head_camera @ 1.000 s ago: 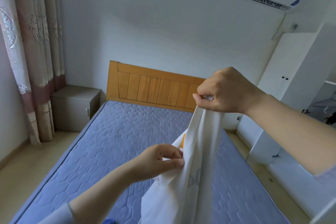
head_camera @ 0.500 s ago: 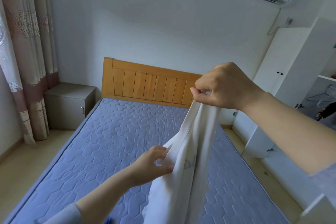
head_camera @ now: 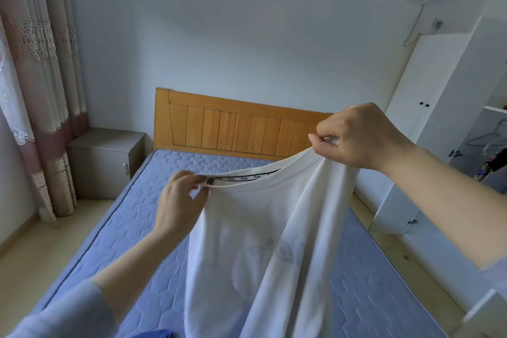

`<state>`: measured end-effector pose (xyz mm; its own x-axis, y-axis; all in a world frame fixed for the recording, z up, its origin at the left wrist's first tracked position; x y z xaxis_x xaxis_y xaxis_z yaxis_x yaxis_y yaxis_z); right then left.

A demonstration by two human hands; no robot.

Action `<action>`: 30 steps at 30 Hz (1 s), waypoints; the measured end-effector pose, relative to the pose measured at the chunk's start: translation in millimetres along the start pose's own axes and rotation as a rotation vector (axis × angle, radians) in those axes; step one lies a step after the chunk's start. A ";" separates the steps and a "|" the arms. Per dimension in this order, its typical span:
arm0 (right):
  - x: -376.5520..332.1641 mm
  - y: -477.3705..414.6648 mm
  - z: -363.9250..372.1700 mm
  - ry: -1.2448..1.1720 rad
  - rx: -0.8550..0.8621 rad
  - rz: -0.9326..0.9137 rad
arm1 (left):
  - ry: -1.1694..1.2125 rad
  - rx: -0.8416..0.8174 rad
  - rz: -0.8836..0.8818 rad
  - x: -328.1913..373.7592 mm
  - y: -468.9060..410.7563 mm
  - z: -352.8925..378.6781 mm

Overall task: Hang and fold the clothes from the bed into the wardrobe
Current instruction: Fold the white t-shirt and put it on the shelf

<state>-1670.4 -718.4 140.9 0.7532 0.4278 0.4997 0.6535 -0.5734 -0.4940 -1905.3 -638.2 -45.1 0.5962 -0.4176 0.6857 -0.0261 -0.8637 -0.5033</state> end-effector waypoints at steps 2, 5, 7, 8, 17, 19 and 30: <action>5.4 6.0 14.0 -0.026 -0.083 0.042 | -0.025 0.064 0.045 9.3 -8.9 -18.1; 6.8 18.2 47.5 -0.076 -0.262 0.055 | -0.015 0.120 0.070 18.6 -19.9 -38.1; 2.8 27.9 67.4 -0.073 -0.346 0.080 | -0.034 0.128 0.103 26.2 -23.7 -47.3; 1.5 33.4 77.0 -0.046 -0.386 0.112 | -0.059 0.129 0.128 30.8 -24.5 -50.7; 2.0 66.4 131.5 -0.266 -0.652 0.634 | -0.061 0.152 0.205 53.1 -34.7 -57.1; 10.7 66.8 122.8 -0.412 -0.477 0.754 | -0.091 0.215 0.132 47.2 -39.5 -64.3; 21.9 52.0 110.8 -0.716 -0.207 0.810 | -0.099 -0.035 0.034 38.7 -63.3 -54.1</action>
<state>-1611.6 -661.5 47.3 0.8664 0.1397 -0.4795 -0.0285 -0.9447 -0.3267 -1924.0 -614.9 41.7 0.6706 -0.4183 0.6127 -0.0743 -0.8596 -0.5056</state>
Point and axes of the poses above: each hand's wrist, its own y-axis away from the middle knuckle, its own z-axis out of the palm, x = y × z, the point moved 8 cm from there along -y, towards the middle knuckle, and after that the axes turned 6 degrees about -x, right-handed, at the moved point
